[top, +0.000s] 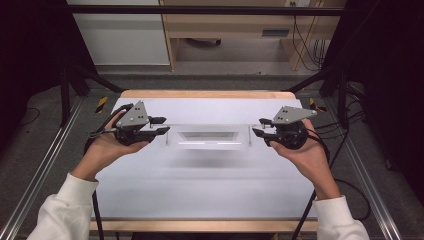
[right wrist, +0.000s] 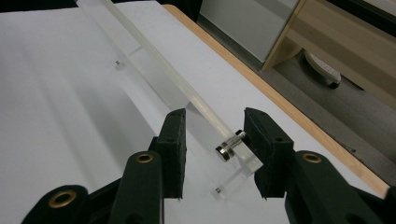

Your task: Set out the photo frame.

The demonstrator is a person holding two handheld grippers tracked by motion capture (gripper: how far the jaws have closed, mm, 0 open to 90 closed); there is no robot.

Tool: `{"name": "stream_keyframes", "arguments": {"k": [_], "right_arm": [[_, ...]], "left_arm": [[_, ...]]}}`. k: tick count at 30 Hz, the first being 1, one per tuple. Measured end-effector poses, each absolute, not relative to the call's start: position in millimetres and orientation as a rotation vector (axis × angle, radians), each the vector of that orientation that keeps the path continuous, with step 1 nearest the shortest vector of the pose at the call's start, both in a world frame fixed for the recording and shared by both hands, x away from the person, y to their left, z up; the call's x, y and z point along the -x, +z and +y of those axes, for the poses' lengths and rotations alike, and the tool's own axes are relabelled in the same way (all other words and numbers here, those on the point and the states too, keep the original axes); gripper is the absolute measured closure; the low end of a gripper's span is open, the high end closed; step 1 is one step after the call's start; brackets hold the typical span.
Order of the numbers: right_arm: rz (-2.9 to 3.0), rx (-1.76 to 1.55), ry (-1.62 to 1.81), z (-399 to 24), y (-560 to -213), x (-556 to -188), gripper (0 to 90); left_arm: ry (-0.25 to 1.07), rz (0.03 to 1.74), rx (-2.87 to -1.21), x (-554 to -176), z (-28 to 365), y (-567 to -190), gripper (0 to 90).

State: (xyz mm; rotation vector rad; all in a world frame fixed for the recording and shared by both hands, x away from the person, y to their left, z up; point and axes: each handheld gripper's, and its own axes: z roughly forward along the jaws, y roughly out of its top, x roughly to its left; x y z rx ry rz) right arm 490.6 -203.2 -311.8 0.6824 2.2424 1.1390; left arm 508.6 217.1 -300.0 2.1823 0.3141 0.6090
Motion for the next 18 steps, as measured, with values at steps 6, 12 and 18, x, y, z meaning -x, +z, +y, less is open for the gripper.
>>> {"name": "stream_keyframes", "arguments": {"k": [6, 12, 18], "right_arm": [[2.241, -0.691, 1.136, -203, -307, -504, 60.1], [2.234, -0.697, 1.143, -203, -304, -515, 59.8], [2.232, -0.709, 1.149, -203, -302, -523, 59.2]], "left_arm": [[0.597, 0.333, -2.173, -523, 217, -295, 64.5], [0.584, 0.346, -2.167, -536, 217, -291, 63.1], [0.572, 0.362, -2.164, -545, 217, -289, 62.2]]}}
